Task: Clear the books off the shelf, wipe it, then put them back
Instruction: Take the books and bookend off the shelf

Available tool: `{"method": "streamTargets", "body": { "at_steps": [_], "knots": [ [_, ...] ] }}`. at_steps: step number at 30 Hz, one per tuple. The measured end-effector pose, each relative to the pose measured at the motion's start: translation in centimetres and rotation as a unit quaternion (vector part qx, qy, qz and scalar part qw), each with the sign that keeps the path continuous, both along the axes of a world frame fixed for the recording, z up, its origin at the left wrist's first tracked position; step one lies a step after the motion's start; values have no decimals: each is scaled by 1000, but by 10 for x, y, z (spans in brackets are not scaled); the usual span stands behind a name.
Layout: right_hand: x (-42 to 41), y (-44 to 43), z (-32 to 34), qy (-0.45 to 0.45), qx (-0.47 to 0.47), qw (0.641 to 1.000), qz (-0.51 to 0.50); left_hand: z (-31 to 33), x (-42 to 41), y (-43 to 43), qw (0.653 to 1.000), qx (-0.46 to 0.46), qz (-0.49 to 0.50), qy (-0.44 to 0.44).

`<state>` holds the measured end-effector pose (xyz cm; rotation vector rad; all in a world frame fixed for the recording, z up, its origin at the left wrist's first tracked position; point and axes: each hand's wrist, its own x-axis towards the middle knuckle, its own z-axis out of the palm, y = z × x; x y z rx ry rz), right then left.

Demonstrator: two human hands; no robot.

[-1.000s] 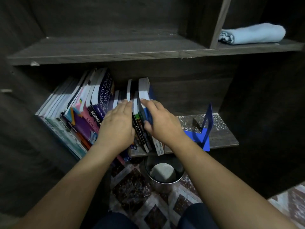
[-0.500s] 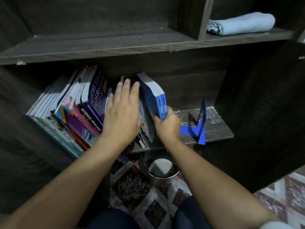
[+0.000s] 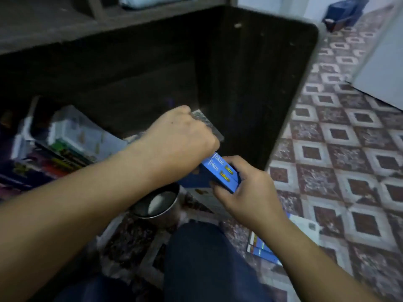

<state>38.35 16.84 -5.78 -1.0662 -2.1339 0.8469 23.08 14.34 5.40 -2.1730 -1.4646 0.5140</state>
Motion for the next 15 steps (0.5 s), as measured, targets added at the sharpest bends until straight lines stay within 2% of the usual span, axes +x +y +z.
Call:
{"method": "streamTargets", "body": {
  "at_steps": [2,4,6,9,10,13,15],
  "knots": [
    [41,8,-14,-96,-47,994,11,-22,33,16,998,-60,-10,-15],
    [77,11,-31,-132,-90,987,0,-52,60,33,993,-101,-31,-53],
    [108,12,-54,-134,-107,984,-41,-75,82,50,982,-111,-73,-134],
    [145,16,-97,-174,-98,975,-101,-103,106,79,938,-164,-60,-300],
    [154,18,-113,-201,-95,968,-112,-113,113,89,931,-155,-84,-319],
    [171,28,-160,-262,-68,953,-135,-157,132,119,960,-74,-164,-214],
    [179,40,-191,-290,-14,948,-127,-185,135,134,979,-43,-159,-116]
  ]
}}
